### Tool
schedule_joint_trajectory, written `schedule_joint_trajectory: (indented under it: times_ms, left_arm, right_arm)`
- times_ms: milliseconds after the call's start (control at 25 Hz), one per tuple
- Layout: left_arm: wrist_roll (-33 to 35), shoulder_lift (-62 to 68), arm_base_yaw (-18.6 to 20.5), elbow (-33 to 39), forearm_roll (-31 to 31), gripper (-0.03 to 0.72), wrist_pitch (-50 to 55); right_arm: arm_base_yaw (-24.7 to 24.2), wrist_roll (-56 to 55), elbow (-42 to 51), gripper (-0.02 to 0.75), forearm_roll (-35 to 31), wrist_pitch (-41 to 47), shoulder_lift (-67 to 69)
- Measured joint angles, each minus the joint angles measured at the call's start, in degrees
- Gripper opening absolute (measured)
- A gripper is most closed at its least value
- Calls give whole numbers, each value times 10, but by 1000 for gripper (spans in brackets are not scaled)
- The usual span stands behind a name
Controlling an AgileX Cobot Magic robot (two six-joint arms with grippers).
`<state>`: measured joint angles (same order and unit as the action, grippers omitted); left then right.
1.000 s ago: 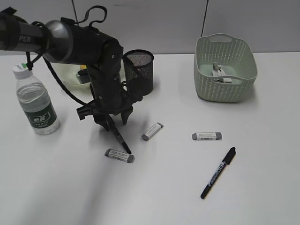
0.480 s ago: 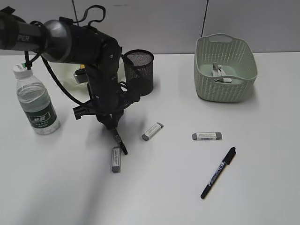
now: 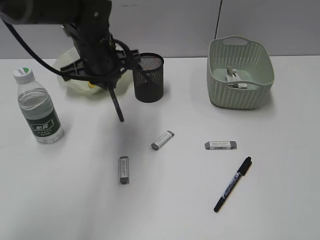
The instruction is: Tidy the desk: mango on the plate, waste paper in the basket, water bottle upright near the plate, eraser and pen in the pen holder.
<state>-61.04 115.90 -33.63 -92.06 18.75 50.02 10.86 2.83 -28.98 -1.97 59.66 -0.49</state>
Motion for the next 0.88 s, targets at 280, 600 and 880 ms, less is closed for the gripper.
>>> schedule_joint_trajectory:
  times_ms: [280,600,880]
  left_arm:
    - [0,-86,5,0,94,106,-65]
    - [0,-108,5,0,177,106,-236]
    - [0,-87,5,0,329,106,-393]
  right_arm:
    - [0,0,0,393,0,0,0]
    - [0,0,0,393,0,0,0]
    - [0,-1,0,393,0,0,0]
